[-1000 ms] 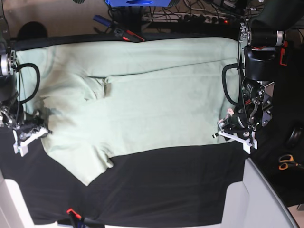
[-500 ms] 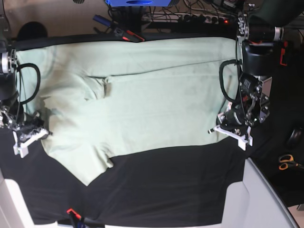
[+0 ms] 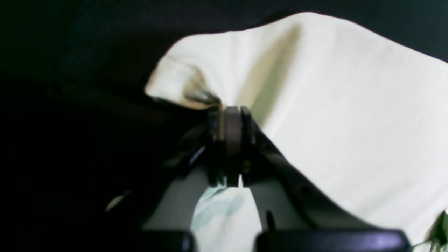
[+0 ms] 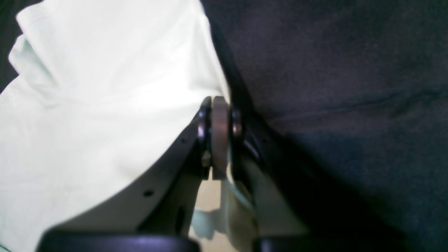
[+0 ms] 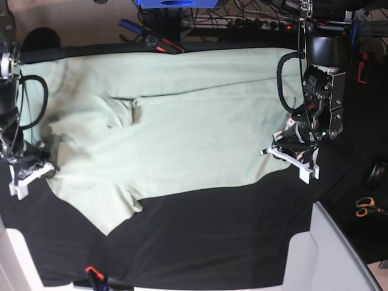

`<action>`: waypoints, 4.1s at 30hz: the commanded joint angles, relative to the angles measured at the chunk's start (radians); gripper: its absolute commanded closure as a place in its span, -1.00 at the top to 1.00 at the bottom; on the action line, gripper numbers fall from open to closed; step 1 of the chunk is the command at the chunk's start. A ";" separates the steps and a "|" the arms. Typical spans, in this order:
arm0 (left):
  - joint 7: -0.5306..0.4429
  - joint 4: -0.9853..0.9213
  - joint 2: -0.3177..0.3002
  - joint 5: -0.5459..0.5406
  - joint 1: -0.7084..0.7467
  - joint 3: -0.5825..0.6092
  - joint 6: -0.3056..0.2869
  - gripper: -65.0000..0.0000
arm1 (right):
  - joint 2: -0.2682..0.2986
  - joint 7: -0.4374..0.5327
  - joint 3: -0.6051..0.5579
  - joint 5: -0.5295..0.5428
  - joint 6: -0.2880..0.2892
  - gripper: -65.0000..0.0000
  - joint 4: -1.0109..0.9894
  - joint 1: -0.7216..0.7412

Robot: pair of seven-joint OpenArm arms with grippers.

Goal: Fold the T-shirt properly
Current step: 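Lift the grasped edge with both grippers and fold it over the shirt, then lay the folded edge down and open both grippers, then regrasp the folded edge with both grippers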

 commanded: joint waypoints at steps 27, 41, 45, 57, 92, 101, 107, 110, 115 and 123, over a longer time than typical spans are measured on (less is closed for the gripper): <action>0.052 0.292 -0.096 -0.011 0.160 -0.005 -0.005 -1.00 | 0.021 -0.062 0.105 0.015 0.008 -1.00 0.349 -0.218; 0.090 0.388 -0.127 -0.014 0.214 -0.006 -0.005 -1.00 | 0.018 -0.154 0.209 0.015 0.008 -1.00 0.554 -0.340; 0.090 0.401 -0.127 -0.014 0.239 -0.058 -0.005 -1.00 | 0.018 -0.154 0.209 0.015 0.008 -1.00 0.565 -0.359; 0.090 0.401 -0.154 -0.008 0.297 -0.091 -0.010 -1.00 | 0.012 -0.226 0.209 0.015 0.008 -1.00 0.582 -0.388; 0.092 0.396 -0.147 -0.012 0.355 -0.370 -0.010 0.27 | 0.020 -0.332 0.088 0.007 0.003 -0.02 0.303 -0.093; 0.092 0.392 -0.147 -0.012 0.360 -0.373 -0.010 0.27 | 0.012 -0.306 0.047 0.007 0.003 -0.04 0.235 -0.081; 0.092 0.392 -0.143 -0.012 0.358 -0.362 -0.010 0.27 | 0.014 -0.302 0.047 0.007 0.003 -0.04 0.237 -0.081; 0.092 0.392 -0.143 -0.011 0.360 -0.362 -0.010 0.27 | 0.015 -0.286 0.047 0.007 0.003 -0.04 0.235 -0.080; 0.092 0.392 -0.143 -0.009 0.360 -0.365 -0.010 0.27 | 0.015 -0.284 0.047 0.007 0.003 -0.05 0.230 -0.067; 0.092 0.390 -0.143 -0.009 0.360 -0.365 -0.010 0.27 | 0.017 -0.293 0.045 0.007 0.003 -0.92 0.206 -0.050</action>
